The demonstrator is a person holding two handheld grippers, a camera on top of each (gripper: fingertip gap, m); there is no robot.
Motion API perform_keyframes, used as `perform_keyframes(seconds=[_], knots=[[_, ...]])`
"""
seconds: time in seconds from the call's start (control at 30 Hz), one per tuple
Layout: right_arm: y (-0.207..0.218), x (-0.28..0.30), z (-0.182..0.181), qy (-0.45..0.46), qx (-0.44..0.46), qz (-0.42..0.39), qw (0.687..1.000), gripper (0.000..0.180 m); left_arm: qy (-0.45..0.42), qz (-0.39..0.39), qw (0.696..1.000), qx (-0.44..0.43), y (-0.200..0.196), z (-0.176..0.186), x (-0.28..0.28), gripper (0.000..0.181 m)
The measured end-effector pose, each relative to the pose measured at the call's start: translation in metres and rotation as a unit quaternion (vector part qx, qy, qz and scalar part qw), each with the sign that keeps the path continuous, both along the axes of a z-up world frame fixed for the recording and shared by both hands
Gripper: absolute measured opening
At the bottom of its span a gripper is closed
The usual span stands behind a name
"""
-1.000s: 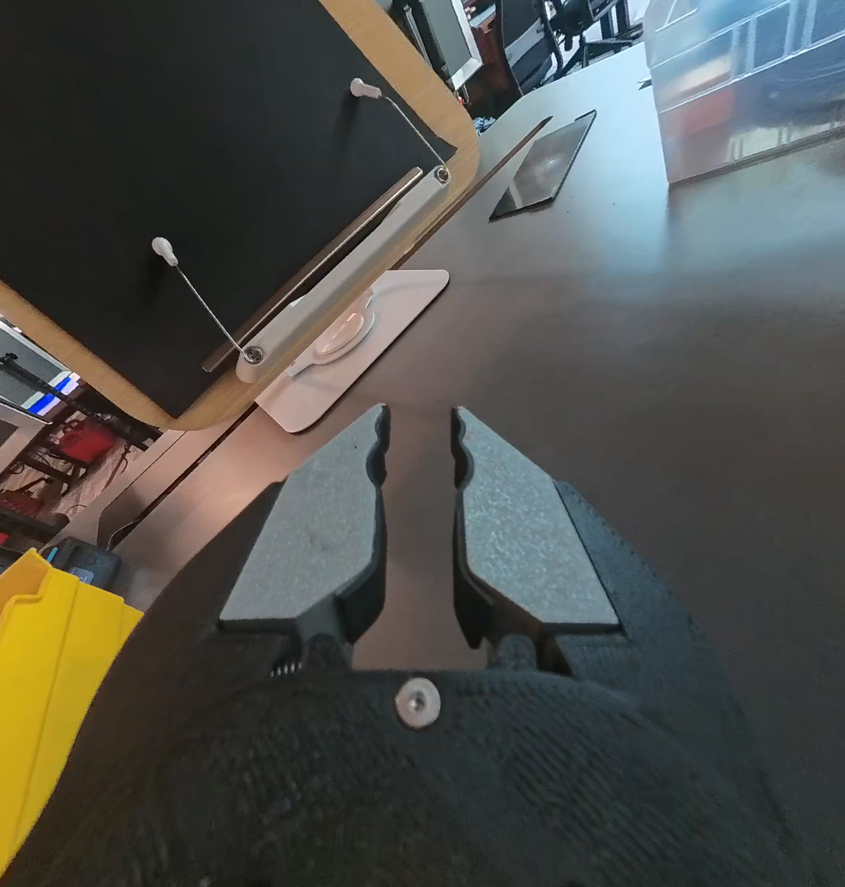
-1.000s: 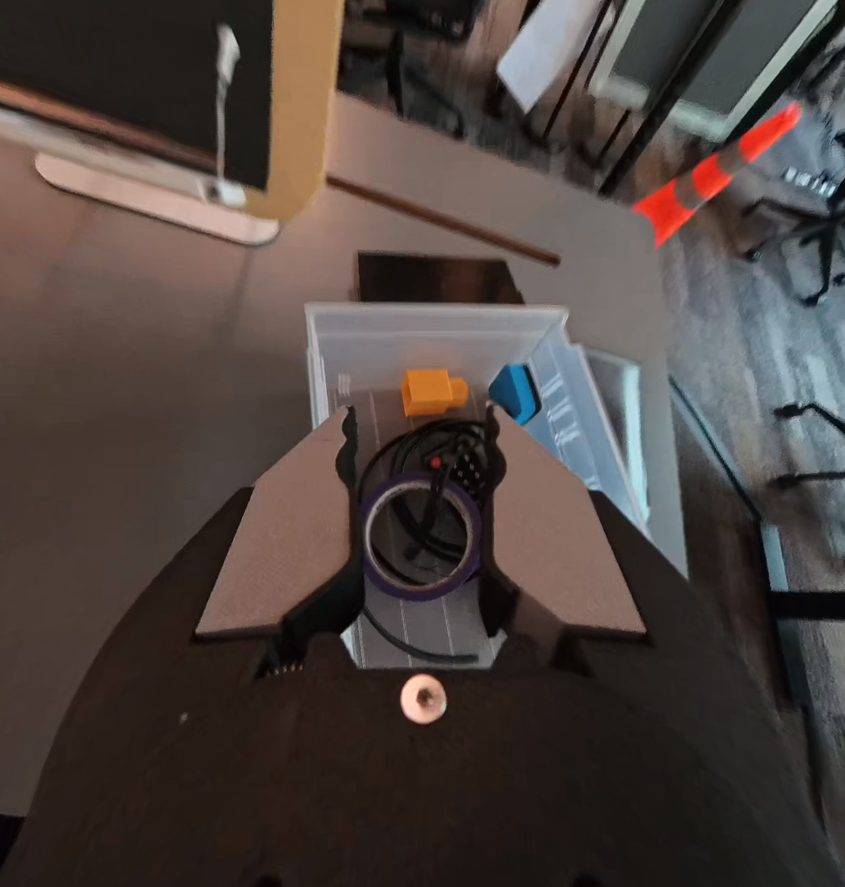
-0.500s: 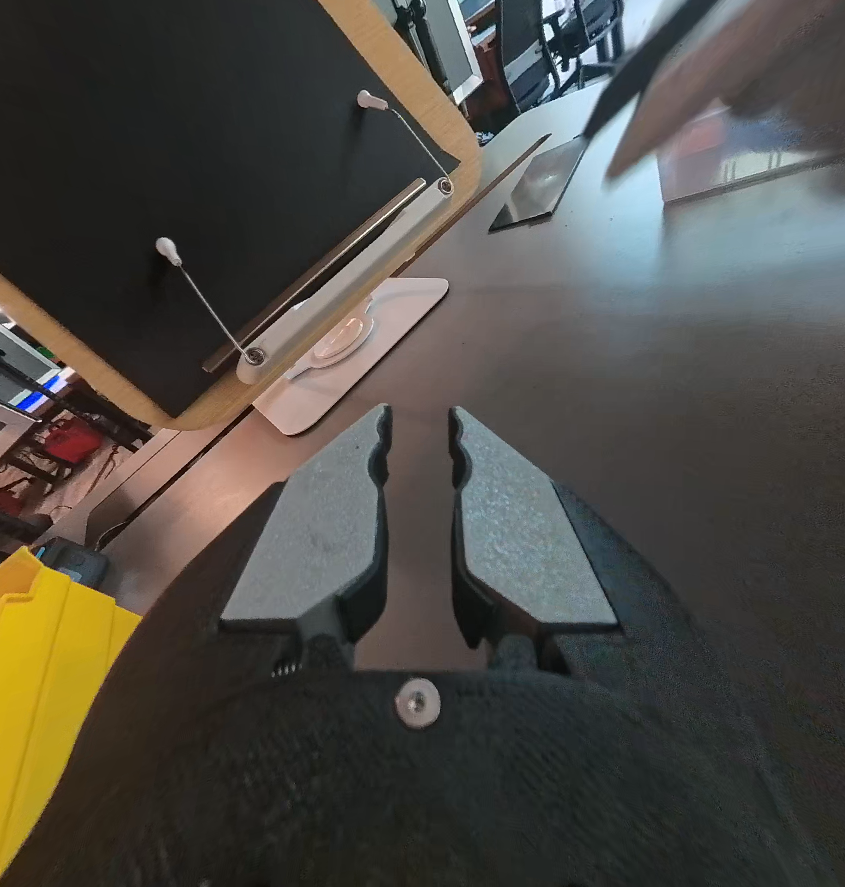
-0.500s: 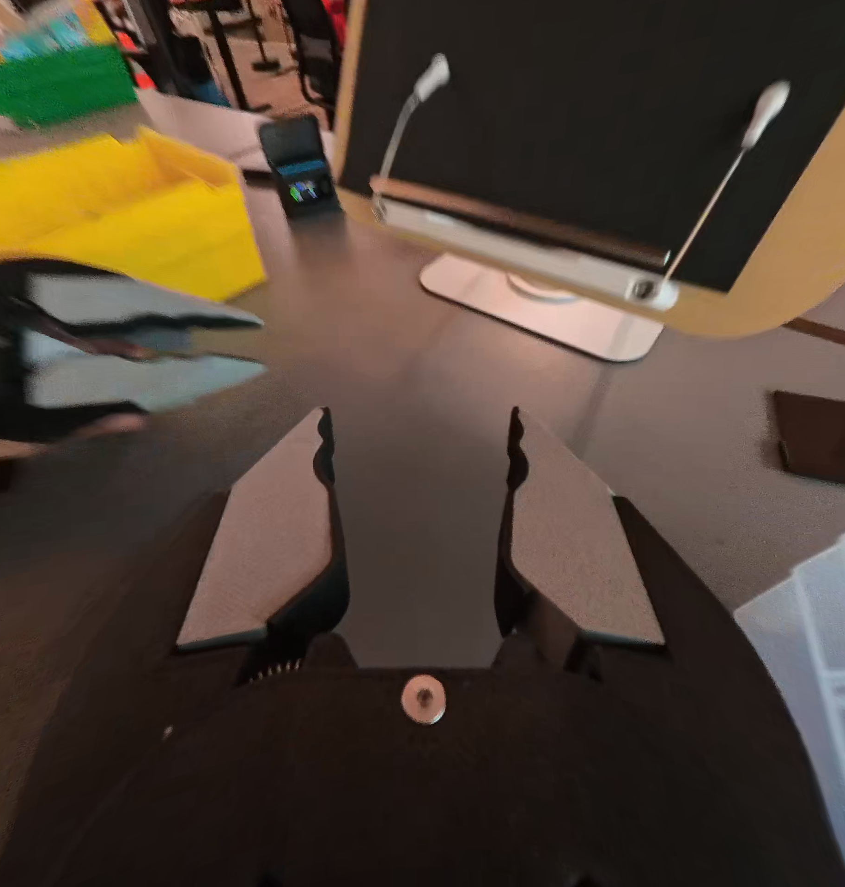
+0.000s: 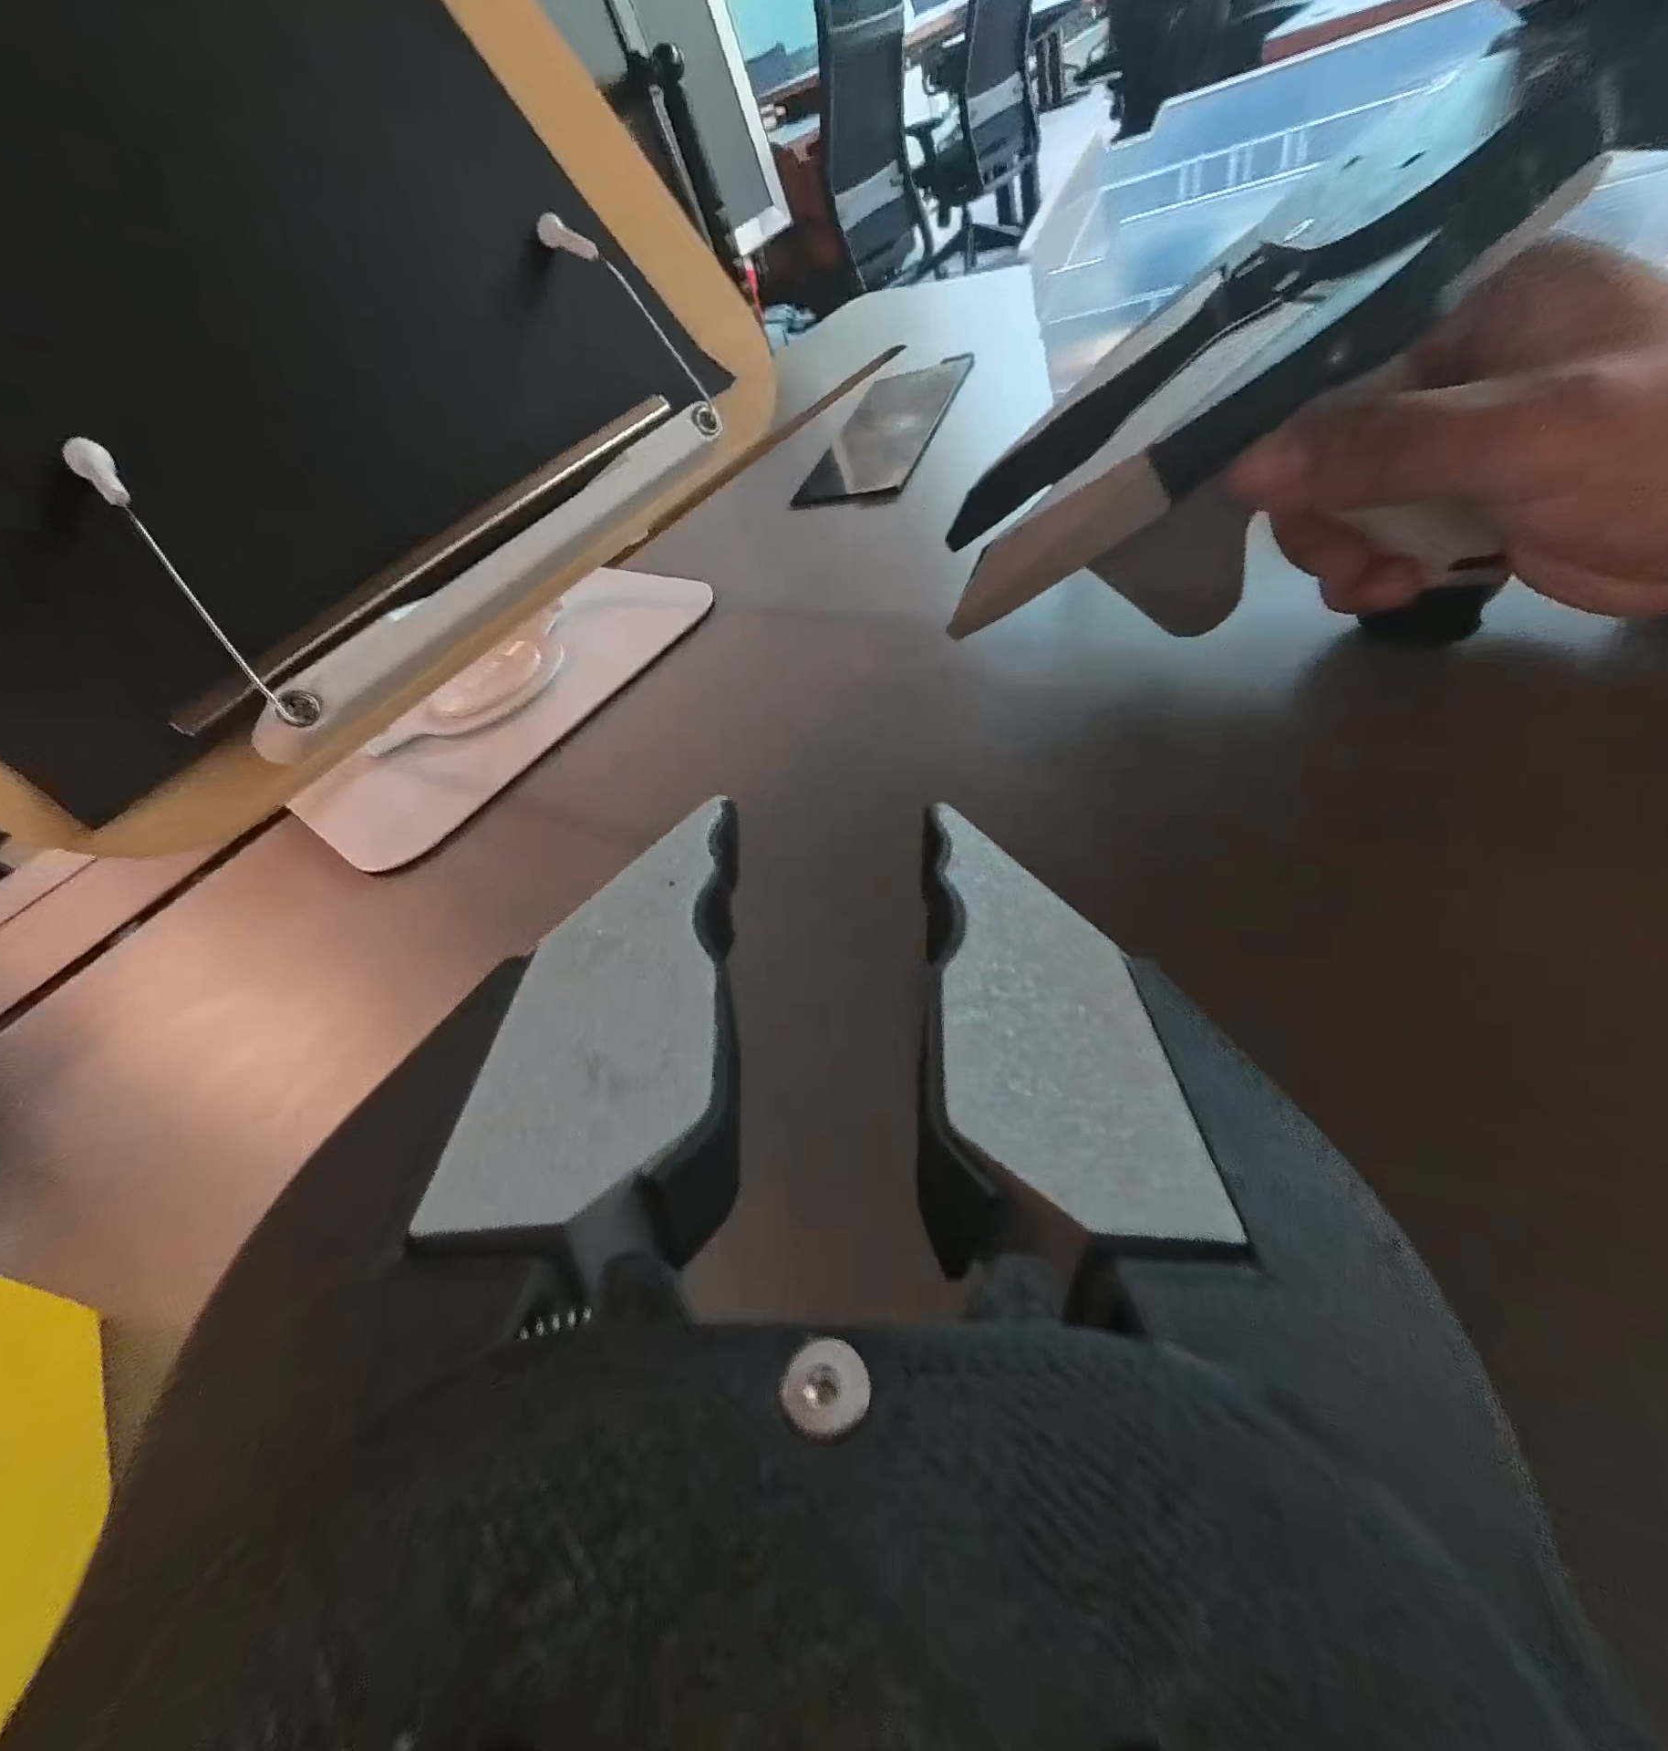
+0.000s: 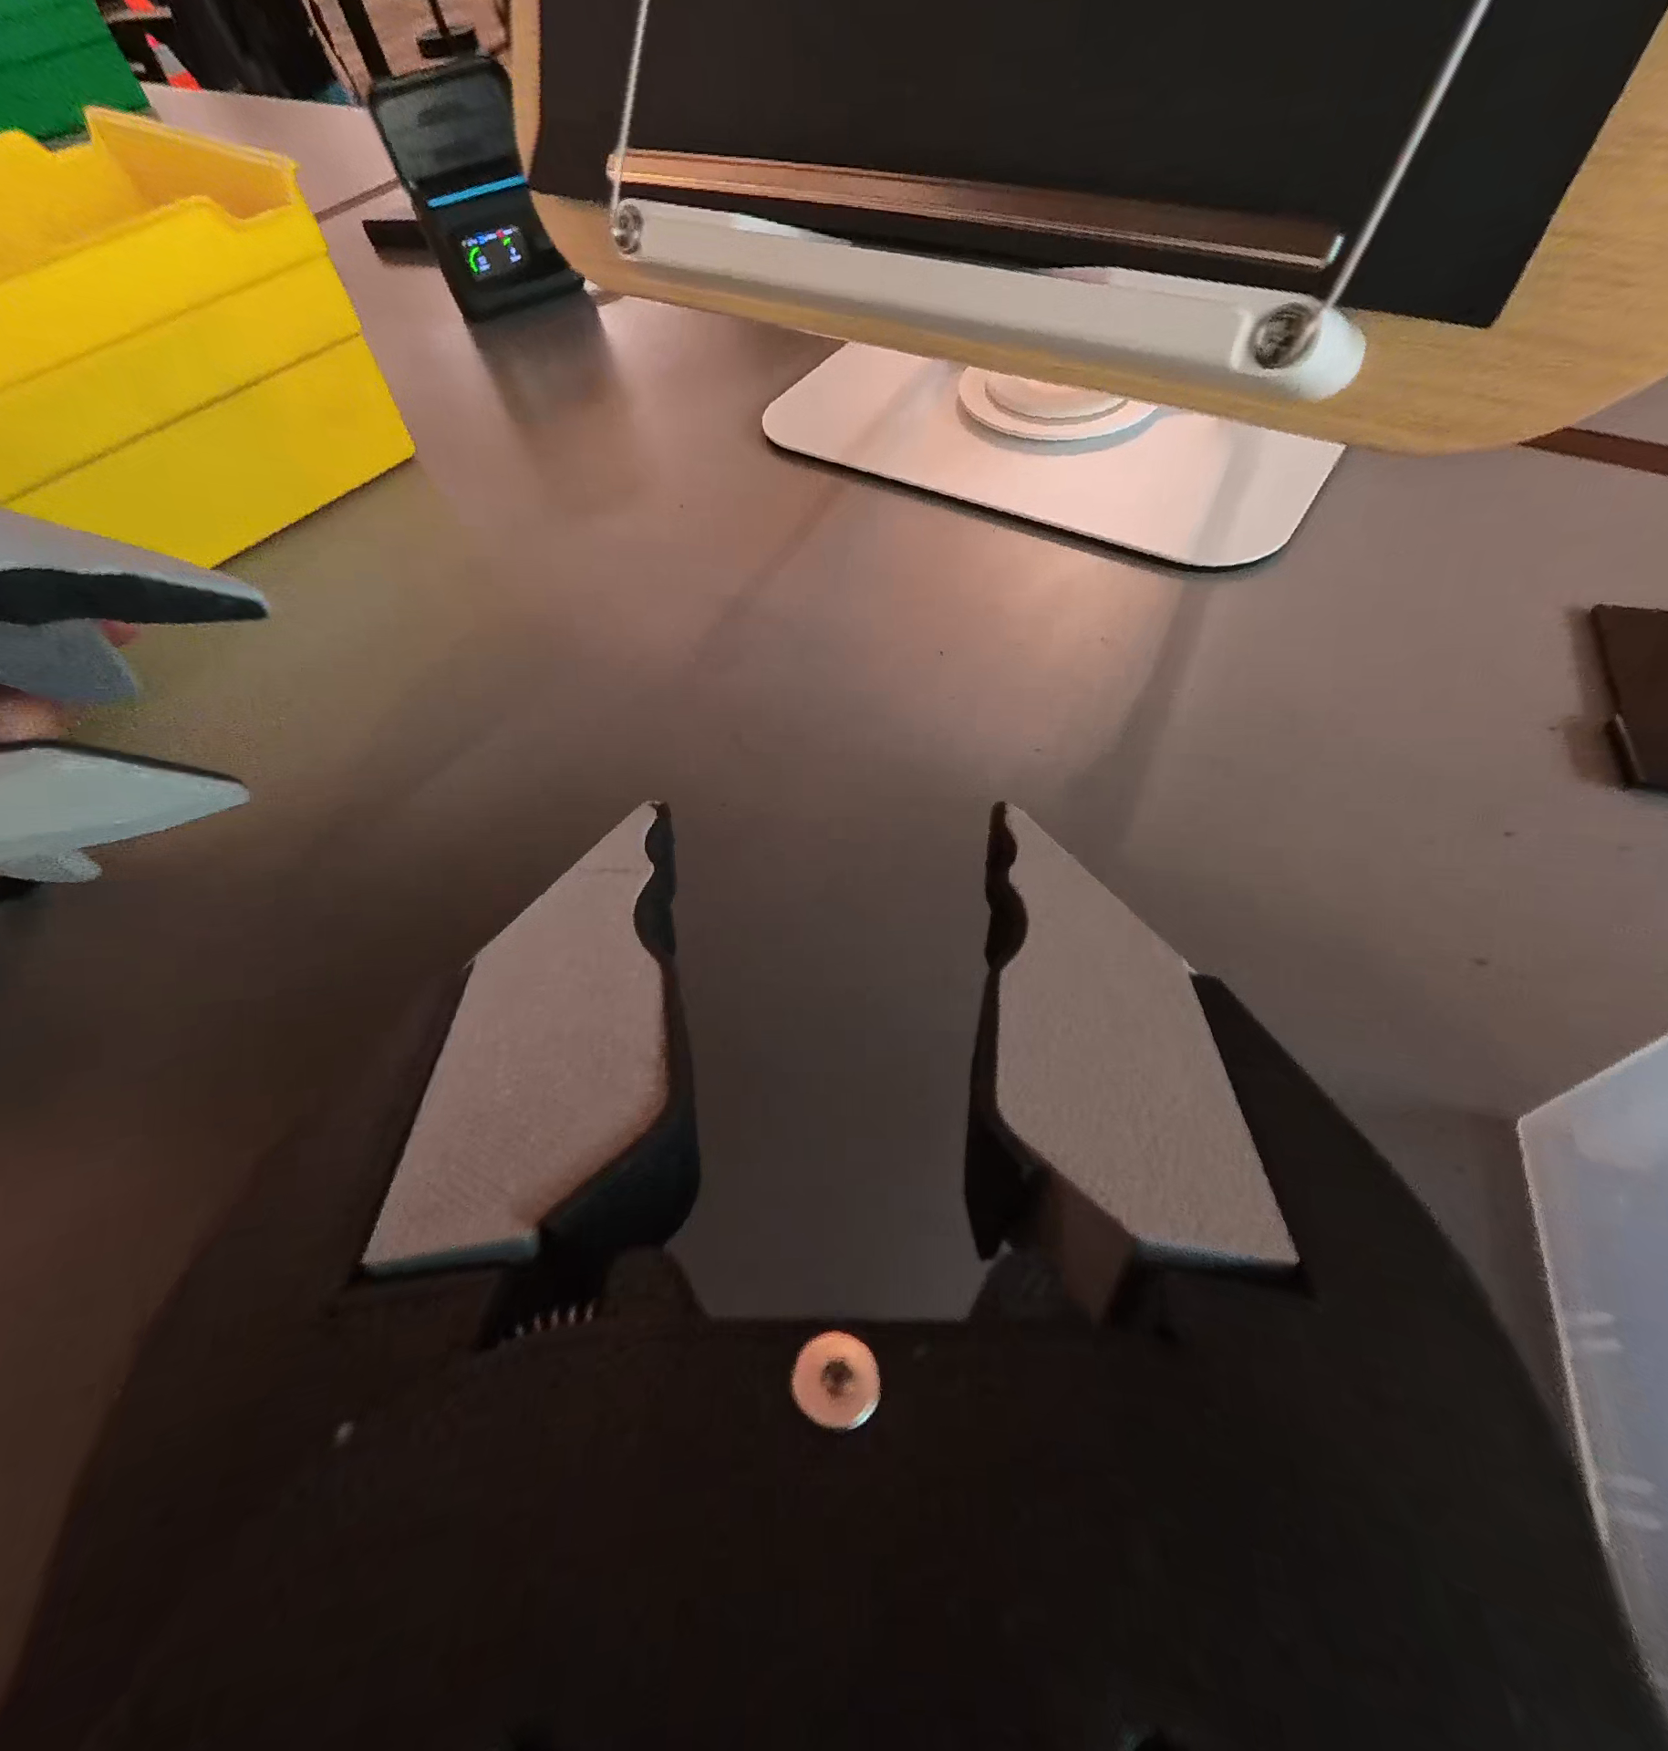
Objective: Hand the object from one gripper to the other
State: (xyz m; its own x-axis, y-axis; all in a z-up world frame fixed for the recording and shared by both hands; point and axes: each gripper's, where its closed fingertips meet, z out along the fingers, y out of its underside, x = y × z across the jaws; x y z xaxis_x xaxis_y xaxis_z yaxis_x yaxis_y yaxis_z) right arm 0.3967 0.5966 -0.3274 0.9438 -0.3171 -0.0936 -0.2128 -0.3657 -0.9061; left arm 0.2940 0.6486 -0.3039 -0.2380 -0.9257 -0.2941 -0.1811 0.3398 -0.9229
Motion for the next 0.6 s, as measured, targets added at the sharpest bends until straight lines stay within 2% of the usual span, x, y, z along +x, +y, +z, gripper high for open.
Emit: perform_keyframes(seconds=[0.07,0.17,0.27,0.37,0.43,0.5,0.6], knots=[[0.001,-0.004,0.000,-0.015,-0.007,0.009,1.000,0.061,0.009,-0.010,1.000,-0.021,-0.005,0.000,-0.008,0.038],[0.003,-0.007,-0.003,-0.031,-0.020,0.014,0.999,0.060,0.054,-0.088,0.991,-0.083,-0.024,0.011,-0.035,0.048],[0.004,-0.007,-0.007,-0.029,-0.034,0.016,0.999,0.061,0.075,-0.224,0.967,-0.100,-0.050,0.047,-0.088,0.047],[0.005,-0.008,-0.007,-0.028,-0.033,0.018,0.999,0.060,0.075,-0.293,0.949,-0.086,-0.053,0.091,-0.134,0.054],[0.006,-0.009,-0.006,-0.028,-0.031,0.020,0.999,0.060,0.080,-0.301,0.948,-0.071,-0.036,0.113,-0.151,0.058],[0.006,-0.011,-0.006,-0.032,-0.032,0.021,0.999,0.059,0.091,-0.263,0.960,-0.030,0.003,0.121,-0.153,0.060],[0.008,-0.016,-0.005,-0.029,-0.025,0.031,0.999,0.054,0.164,-0.147,0.972,0.088,0.098,0.091,-0.144,0.061]])
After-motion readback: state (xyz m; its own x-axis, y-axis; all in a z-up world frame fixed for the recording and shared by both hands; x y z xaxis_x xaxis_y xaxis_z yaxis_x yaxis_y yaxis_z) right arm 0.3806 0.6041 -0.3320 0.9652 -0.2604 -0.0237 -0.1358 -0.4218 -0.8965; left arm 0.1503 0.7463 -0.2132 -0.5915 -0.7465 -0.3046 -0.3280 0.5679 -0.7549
